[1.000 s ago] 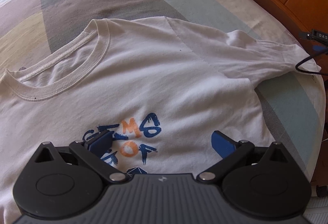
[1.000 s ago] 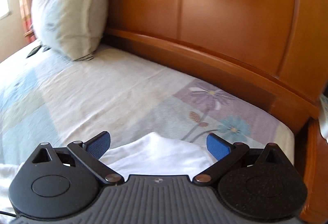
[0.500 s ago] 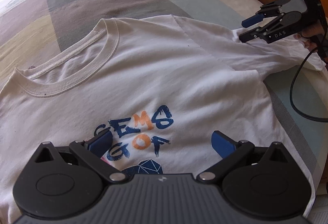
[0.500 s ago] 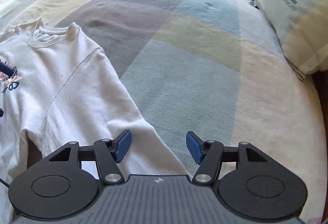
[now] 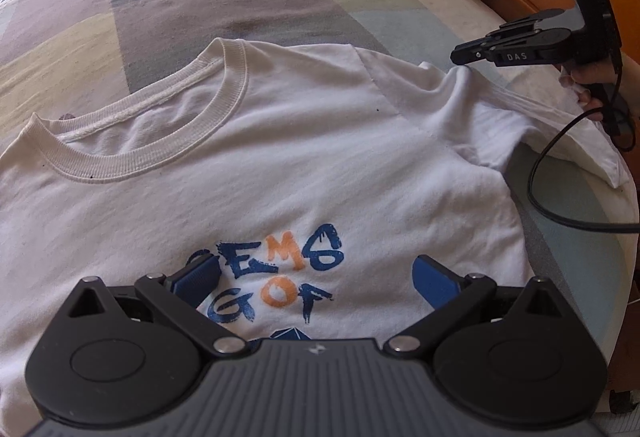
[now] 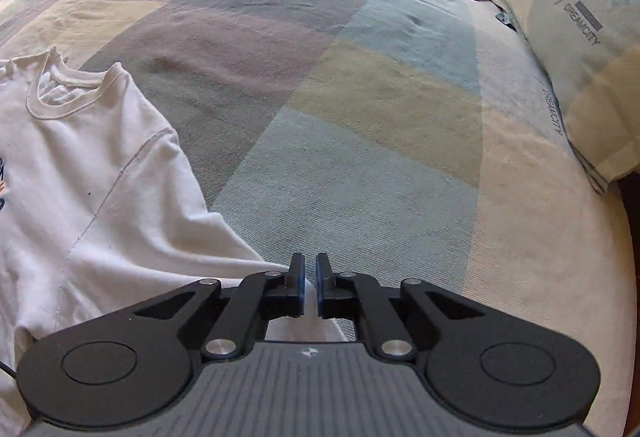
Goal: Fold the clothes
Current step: 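Move the open right gripper back over the sweatshirt shoulder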
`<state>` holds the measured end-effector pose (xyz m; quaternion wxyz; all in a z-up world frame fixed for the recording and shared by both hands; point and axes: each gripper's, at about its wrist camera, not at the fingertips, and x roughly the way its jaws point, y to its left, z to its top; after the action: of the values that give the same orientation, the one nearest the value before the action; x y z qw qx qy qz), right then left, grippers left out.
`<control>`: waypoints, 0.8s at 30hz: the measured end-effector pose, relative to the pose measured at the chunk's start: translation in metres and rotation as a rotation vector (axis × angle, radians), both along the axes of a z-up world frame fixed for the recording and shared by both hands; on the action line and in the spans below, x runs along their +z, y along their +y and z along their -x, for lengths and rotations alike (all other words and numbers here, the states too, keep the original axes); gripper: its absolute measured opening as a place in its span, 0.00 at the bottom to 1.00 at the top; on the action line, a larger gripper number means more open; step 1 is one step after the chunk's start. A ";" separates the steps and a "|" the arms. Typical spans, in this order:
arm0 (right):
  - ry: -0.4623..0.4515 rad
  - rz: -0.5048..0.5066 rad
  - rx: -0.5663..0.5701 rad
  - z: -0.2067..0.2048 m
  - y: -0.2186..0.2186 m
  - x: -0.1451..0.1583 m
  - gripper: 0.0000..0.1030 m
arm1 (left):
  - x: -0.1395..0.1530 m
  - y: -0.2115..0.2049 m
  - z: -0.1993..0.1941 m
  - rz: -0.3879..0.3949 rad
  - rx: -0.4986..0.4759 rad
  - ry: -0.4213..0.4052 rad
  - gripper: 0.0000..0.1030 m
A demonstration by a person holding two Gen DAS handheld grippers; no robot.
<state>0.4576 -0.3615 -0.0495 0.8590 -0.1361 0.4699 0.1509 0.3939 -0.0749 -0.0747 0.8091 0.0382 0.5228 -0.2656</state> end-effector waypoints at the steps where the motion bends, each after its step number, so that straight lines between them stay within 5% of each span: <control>1: -0.013 -0.027 -0.045 0.004 -0.008 0.006 0.12 | 0.000 0.001 0.000 0.002 -0.004 0.002 0.99; 10: 0.006 -0.259 -0.461 0.106 -0.089 0.043 0.17 | -0.003 -0.001 0.001 -0.003 -0.003 -0.005 0.99; 16: 0.149 -0.138 -0.679 0.162 -0.117 0.007 0.17 | -0.004 -0.005 0.002 -0.044 -0.071 -0.011 0.99; 18: 0.096 -0.235 -0.786 0.188 -0.134 0.018 0.22 | -0.004 -0.006 0.002 -0.051 -0.078 -0.011 0.99; 20: 0.028 -0.290 -0.875 0.212 -0.147 0.030 0.46 | -0.004 -0.008 0.002 -0.062 -0.083 -0.010 0.99; 24: -0.029 -0.176 -0.973 0.224 -0.180 0.036 0.46 | -0.004 -0.010 0.003 -0.080 -0.090 -0.008 0.99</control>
<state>0.2334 -0.5414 -0.0133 0.8445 0.1700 0.4524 -0.2308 0.3914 -0.0851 -0.0786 0.7962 0.0949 0.5277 -0.2803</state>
